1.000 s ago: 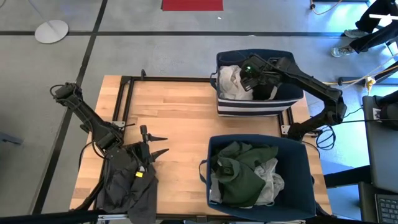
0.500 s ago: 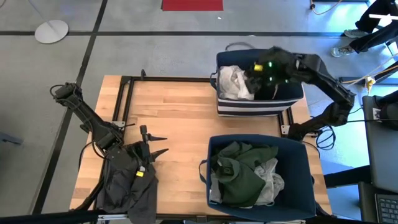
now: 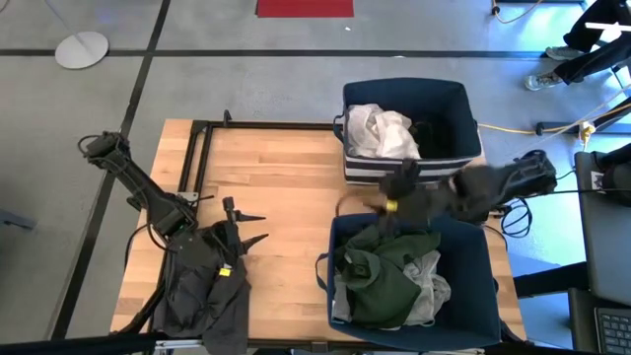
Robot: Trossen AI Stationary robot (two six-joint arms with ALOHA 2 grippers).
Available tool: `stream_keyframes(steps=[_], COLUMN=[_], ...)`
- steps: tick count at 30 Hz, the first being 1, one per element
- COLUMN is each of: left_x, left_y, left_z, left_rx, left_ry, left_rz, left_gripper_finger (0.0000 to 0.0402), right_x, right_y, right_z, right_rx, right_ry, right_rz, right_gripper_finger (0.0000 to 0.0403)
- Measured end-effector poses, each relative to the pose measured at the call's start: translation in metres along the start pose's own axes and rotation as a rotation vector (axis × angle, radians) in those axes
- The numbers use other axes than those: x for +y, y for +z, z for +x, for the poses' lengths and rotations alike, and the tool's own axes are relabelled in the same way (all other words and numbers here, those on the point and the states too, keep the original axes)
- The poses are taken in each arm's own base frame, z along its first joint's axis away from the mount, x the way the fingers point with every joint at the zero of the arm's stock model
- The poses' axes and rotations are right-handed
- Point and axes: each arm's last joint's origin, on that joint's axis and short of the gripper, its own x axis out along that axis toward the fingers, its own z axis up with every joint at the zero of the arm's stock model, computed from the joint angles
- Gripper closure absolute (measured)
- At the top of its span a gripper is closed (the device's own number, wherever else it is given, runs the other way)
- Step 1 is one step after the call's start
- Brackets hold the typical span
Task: Sort clothes
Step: Put the dark gray shorts into the bottom blue bin
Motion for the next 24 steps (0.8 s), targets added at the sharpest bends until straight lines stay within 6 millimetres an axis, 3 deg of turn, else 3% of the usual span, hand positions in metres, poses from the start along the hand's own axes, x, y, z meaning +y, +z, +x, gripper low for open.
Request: stream_keyframes(steps=[5, 11, 19, 24], left_x=[-0.002, 0.003, -0.012, -0.034], left_y=[0.006, 0.038, 0.046, 0.032], left_z=[0.003, -0.009, -0.020, -0.022], left_rx=[0.012, 0.103, 0.612, 0.994], left_ry=[-0.190, -0.402, -0.481, -0.459], left_rz=[-0.047, -0.220, -0.338, -0.398], left_gripper_finger=[0.0213, 0.0213, 0.0233, 0.0250], right_x=[0.040, 0.071, 0.094, 0.097], right_y=[-0.027, -0.061, -0.103, -0.110], right_z=[0.008, 0.014, 0.019, 0.023], right_rx=[-0.086, -0.129, -0.132, -0.139], right_ry=[0.076, 0.164, 0.246, 0.264], right_rz=[-0.064, -0.130, -0.193, -0.185], right_gripper_finger=[0.0111, 0.0111, 0.0111, 0.0111])
